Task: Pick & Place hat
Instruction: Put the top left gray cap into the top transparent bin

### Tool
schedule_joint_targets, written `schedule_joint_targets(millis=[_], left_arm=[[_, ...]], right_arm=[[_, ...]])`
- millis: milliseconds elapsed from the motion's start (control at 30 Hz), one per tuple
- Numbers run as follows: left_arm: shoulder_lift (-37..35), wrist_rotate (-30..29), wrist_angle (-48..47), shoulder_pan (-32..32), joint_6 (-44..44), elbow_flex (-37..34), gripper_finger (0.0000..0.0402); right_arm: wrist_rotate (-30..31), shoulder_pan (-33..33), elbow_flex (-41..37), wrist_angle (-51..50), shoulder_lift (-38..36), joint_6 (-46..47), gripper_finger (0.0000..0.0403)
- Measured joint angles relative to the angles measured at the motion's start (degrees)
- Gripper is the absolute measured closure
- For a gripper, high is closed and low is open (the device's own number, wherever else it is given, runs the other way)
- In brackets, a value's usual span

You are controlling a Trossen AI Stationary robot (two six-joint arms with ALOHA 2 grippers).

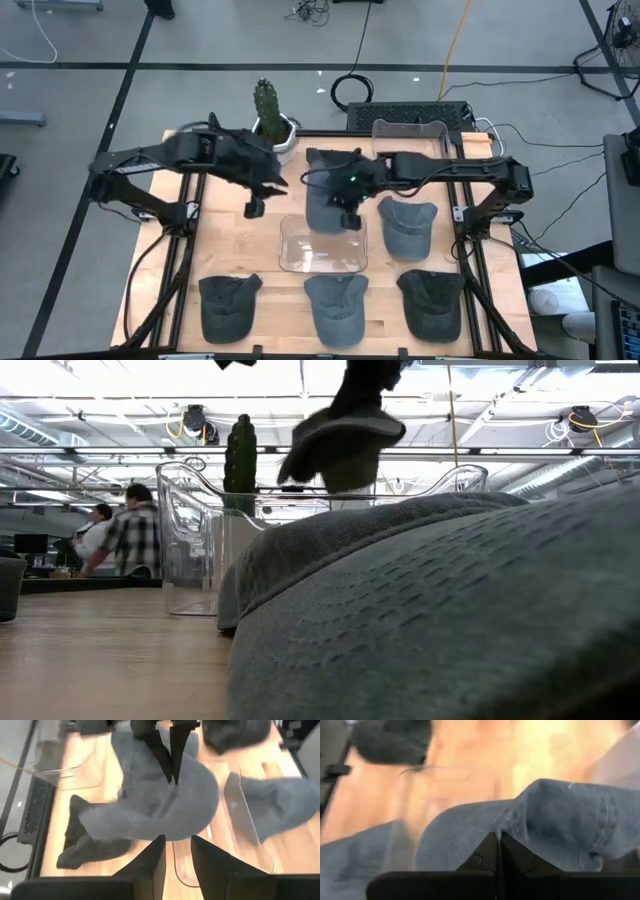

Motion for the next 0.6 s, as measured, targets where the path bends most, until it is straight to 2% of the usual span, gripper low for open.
schedule_joint_targets(millis=[100, 200, 367, 600], left_arm=[[-3.22, -0.02, 0.84, 0.84, -2.94, 0.00, 0.0294], [-5.99, 0.09, 2.24, 1.81, -4.04, 0.00, 0.0297], [-8.62, -1.45, 6.91, 3.27, -5.71, 0.00, 0.0306], [-8.76, -3.51, 12.69, 4.33, -13.21, 0.00, 0.0309]], right_arm=[[6.75, -0.29, 0.03, -4.27, -3.43, -5.30, 0.0403], [11.48, -1.77, 0.06, -6.58, -6.50, -6.14, 0.0403], [15.83, -5.90, -2.21, -12.33, -13.55, -12.31, 0.0403], [16.75, -16.85, -15.49, -10.16, -26.04, -24.70, 0.0403]])
